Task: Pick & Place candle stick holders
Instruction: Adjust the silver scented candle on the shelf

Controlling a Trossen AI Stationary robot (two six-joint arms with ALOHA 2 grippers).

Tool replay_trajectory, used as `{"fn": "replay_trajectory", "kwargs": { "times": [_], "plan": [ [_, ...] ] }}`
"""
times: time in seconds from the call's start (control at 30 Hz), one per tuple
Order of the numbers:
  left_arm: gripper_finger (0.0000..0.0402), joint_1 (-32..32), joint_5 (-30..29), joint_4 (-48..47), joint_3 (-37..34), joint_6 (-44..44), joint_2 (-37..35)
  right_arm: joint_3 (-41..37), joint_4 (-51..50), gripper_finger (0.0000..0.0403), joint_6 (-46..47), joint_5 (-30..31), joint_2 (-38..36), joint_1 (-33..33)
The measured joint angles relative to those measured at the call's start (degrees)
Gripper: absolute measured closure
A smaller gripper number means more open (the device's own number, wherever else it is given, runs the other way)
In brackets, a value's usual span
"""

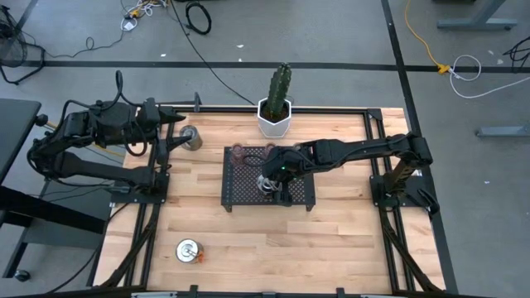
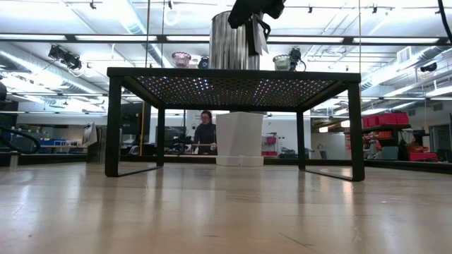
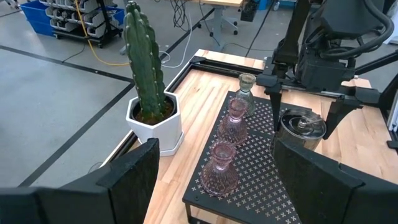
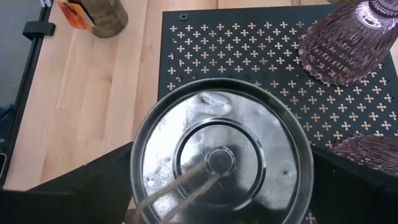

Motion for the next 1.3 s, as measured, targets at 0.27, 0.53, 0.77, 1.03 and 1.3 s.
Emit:
{"fn": "replay_trajectory", "kwargs": {
  "times": [0.27, 0.53, 0.77, 1.03, 1.3],
  "plan": [
    [0.0083, 0.0, 0.0, 0.0, 0.0, 0.0, 0.0, 0.0, 0.0, 0.0005, -0.1, 0.0, 0.0, 0.0],
    [0.0083, 0.0, 0.0, 0.0, 0.0, 0.0, 0.0, 0.0, 0.0, 0.0033, -0.2, 0.3, 0.0, 0.0],
    [0.0083, 0.0, 0.0, 0.0, 0.0, 0.0, 0.0, 0.0, 0.0, 0.0035, -0.2, 0.2, -0.1, 0.0],
    [0.0083, 0.0, 0.0, 0.0, 0.0, 0.0, 0.0, 0.0, 0.0, 0.0037, -0.1, 0.2, -0.1, 0.0],
    [0.0083, 0.0, 0.0, 0.1, 0.0, 0.0, 0.0, -0.1, -1.8, 0.0037, 0.0, 2.4, -2.5, 0.9]
  ]
}}
